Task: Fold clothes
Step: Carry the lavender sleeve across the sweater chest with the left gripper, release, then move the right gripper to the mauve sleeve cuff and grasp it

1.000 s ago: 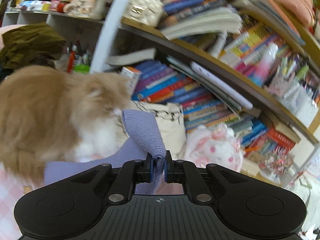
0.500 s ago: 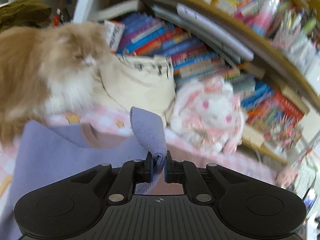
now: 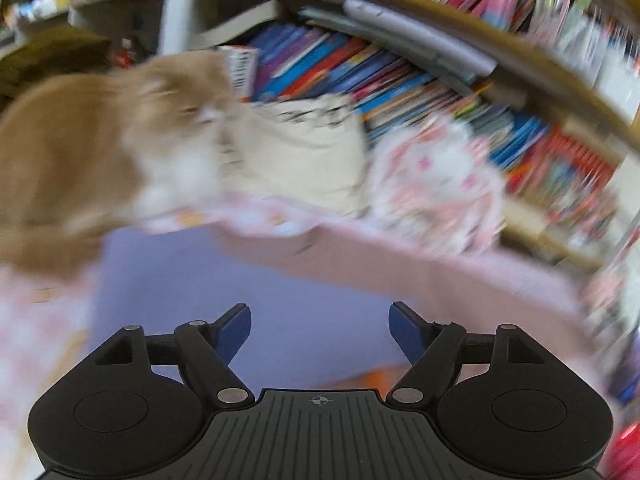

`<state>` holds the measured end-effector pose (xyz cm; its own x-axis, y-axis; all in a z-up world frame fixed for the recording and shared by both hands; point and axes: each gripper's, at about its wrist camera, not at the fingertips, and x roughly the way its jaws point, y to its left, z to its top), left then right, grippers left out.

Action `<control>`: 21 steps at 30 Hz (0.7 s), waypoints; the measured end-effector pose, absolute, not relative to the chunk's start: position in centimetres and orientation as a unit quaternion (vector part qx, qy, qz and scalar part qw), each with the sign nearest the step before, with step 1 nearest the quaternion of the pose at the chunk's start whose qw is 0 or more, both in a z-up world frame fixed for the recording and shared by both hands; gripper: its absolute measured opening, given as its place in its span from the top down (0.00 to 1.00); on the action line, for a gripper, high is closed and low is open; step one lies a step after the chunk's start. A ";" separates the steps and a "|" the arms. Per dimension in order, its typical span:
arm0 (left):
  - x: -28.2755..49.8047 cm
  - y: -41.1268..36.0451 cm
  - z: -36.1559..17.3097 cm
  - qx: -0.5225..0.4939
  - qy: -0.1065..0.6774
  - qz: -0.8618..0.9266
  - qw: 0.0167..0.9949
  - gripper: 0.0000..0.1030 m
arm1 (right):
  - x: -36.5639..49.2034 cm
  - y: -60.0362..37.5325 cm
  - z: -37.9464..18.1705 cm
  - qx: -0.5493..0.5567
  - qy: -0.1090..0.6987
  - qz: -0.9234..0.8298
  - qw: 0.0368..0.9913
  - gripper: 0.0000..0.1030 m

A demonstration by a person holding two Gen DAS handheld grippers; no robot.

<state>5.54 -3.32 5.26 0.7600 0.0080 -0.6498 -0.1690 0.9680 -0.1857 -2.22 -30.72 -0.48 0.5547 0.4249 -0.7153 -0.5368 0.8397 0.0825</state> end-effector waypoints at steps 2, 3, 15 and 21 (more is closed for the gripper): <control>3.9 -2.8 4.4 -0.090 0.361 0.070 0.926 0.24 | -2.1 -30.9 -0.5 -0.070 0.387 0.272 0.878 0.10; 3.1 -2.6 4.0 -0.076 0.369 0.081 0.923 0.24 | -2.0 -30.9 -0.5 -0.070 0.389 0.271 0.878 0.10; -0.8 -3.4 0.7 -0.015 0.417 0.135 0.899 0.23 | -0.7 -31.4 -0.7 -0.073 0.400 0.259 0.876 0.10; -1.3 -4.8 0.2 0.010 0.421 0.131 0.898 0.22 | 0.3 -31.9 -0.8 -0.070 0.406 0.248 0.877 0.10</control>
